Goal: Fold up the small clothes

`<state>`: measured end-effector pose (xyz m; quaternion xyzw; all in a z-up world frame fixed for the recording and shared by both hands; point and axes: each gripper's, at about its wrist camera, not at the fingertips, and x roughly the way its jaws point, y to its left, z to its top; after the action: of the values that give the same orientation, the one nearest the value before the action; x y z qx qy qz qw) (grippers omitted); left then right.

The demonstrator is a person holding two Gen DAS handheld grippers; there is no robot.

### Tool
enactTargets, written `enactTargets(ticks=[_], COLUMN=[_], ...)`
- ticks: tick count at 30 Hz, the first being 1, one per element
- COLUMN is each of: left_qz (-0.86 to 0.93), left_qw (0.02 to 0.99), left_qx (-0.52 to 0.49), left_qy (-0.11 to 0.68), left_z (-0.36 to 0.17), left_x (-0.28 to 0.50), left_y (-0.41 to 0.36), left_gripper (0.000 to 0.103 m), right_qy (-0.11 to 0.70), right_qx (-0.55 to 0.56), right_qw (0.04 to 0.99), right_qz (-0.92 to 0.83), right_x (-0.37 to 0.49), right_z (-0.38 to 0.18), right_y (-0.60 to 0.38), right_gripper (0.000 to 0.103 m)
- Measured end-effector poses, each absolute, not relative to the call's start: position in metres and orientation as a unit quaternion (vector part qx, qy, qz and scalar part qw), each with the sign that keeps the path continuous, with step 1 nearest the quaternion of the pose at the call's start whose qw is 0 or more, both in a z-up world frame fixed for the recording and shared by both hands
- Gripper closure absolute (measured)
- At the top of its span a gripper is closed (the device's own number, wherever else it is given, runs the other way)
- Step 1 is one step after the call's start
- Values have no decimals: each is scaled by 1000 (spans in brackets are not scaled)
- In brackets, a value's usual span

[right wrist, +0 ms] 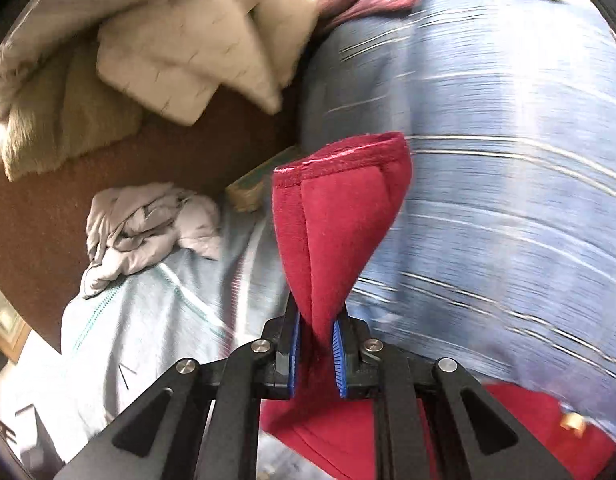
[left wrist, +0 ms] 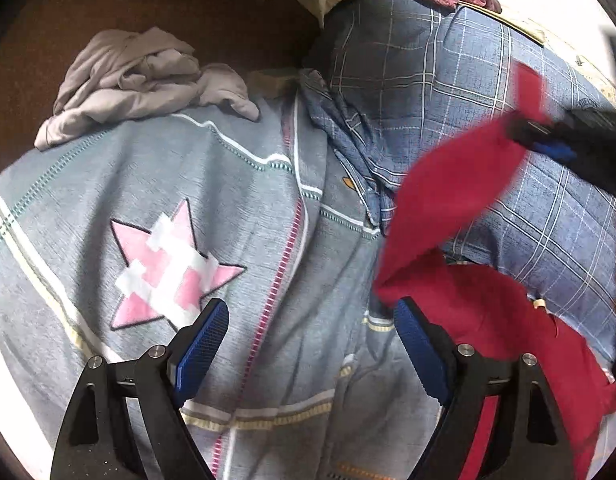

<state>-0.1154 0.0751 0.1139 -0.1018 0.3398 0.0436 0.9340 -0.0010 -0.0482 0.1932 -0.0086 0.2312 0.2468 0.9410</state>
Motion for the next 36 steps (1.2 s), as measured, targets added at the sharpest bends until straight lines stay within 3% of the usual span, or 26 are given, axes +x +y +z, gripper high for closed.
enactTargets(ticks=[7, 17, 20, 23, 25, 31, 36], left_qz=[26, -16, -60, -87, -89, -89, -83], left_qw=[925, 925, 916, 908, 907, 894, 877], left_qx=[-92, -52, -59, -35, -21, 4, 21], left_qy=[369, 375, 392, 408, 412, 440, 472], left_z=[107, 101, 100, 100, 100, 64, 36], left_x=[-102, -85, -80, -67, -54, -18, 2], left_y=[57, 3, -14, -33, -45, -67, -76], left_gripper=[19, 19, 19, 19, 19, 19, 17], right_qy=[242, 323, 333, 330, 315, 293, 302], right_qx=[22, 144, 171, 222, 242, 265, 237], right_qw=[959, 935, 927, 918, 917, 916, 922], right_qz=[149, 9, 9, 1, -25, -69, -43], right_x=[-43, -65, -76, -99, -119, -148, -115], right_z=[175, 69, 55, 48, 47, 41, 34], right_y=[-167, -321, -336, -360, -376, -415, -405], right_gripper=[90, 90, 79, 43, 33, 31, 34])
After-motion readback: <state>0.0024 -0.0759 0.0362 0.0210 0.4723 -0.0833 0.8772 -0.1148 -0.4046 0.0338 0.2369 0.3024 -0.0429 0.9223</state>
